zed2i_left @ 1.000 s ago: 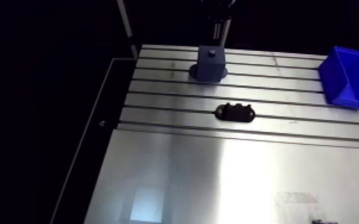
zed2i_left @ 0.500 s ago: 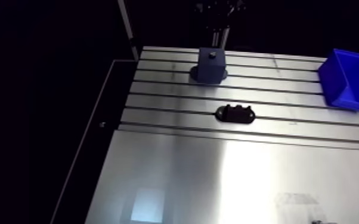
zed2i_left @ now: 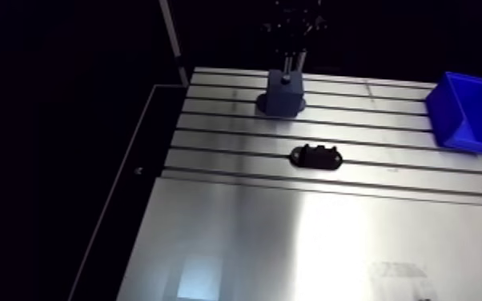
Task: Pick up the M10 bolt and insert it into the hex recess until seated.
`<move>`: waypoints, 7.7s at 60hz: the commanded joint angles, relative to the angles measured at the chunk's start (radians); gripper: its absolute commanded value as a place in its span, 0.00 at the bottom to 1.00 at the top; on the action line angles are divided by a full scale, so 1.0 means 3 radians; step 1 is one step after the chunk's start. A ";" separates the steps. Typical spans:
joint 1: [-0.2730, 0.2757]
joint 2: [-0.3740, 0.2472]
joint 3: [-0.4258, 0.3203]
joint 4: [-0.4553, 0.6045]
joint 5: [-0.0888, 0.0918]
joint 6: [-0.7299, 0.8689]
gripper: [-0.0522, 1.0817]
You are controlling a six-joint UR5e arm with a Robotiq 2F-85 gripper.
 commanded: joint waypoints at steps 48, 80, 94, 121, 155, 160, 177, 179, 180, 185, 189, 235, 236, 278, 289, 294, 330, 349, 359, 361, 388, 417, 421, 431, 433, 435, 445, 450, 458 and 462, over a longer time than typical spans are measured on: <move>-0.0003 -0.0025 0.0166 -0.0282 0.0000 -0.0004 0.98; -0.0018 -0.0005 0.0186 -0.0287 -0.0004 -0.0009 0.98; -0.0022 0.0000 0.0186 -0.0291 -0.0005 -0.0010 0.98; -0.0023 0.0006 0.0186 -0.0292 -0.0005 -0.0015 0.98; -0.0023 0.0011 0.0181 -0.0292 -0.0005 -0.0030 0.98; -0.0023 0.0011 0.0181 -0.0292 -0.0005 -0.0030 0.98; -0.0023 0.0016 0.0191 -0.0353 -0.0005 -0.0035 0.98; -0.0023 0.0016 0.0191 -0.0353 -0.0005 -0.0035 0.98; -0.0023 0.0016 0.0191 -0.0353 -0.0005 -0.0035 0.98; -0.0028 0.0021 0.0191 -0.0358 -0.0005 -0.0035 0.98; -0.0028 0.0021 0.0191 -0.0358 -0.0005 -0.0035 0.98; -0.0023 0.0031 0.0191 -0.0353 0.0005 -0.0035 0.98; -0.0023 0.0031 0.0187 -0.0353 0.0005 -0.0035 0.98; -0.0028 0.0041 0.0207 -0.0353 0.0000 -0.0039 0.98; -0.0028 0.0052 0.0207 -0.0358 0.0000 -0.0040 0.98; -0.0028 0.0052 0.0207 -0.0358 0.0000 -0.0040 0.98; -0.0018 0.0021 0.0141 -0.0318 0.0016 -0.0035 0.98; -0.0009 0.0001 0.0091 -0.0290 -0.0004 -0.0040 0.88; 0.0002 -0.0004 0.0019 -0.0061 0.0014 -0.0070 0.12; 0.0002 -0.0005 0.0013 -0.0044 0.0002 -0.0075 0.07; 0.0002 -0.0157 -0.0521 0.0585 0.0015 -0.0071 0.06; -0.0003 -0.0418 -0.1018 0.1264 0.0026 -0.0076 0.06; -0.0008 -0.0480 -0.0997 0.1249 0.0021 -0.0081 0.06; -0.0008 -0.0619 -0.0947 0.1237 0.0016 -0.0086 0.06; -0.0017 -0.0640 -0.0927 0.1237 0.0016 -0.0095 0.06; -0.0018 -0.0665 -0.0903 0.1237 0.0016 -0.0118 0.06; -0.0033 -0.0773 -0.0832 0.1237 0.0046 -0.0194 0.06; -0.0038 -0.0796 -0.0832 0.1255 0.0036 -0.0194 0.06; -0.0034 -0.0860 -0.0768 0.1278 0.0026 -0.0178 0.06; -0.0038 -0.0902 -0.0722 0.1283 0.0026 -0.0178 0.06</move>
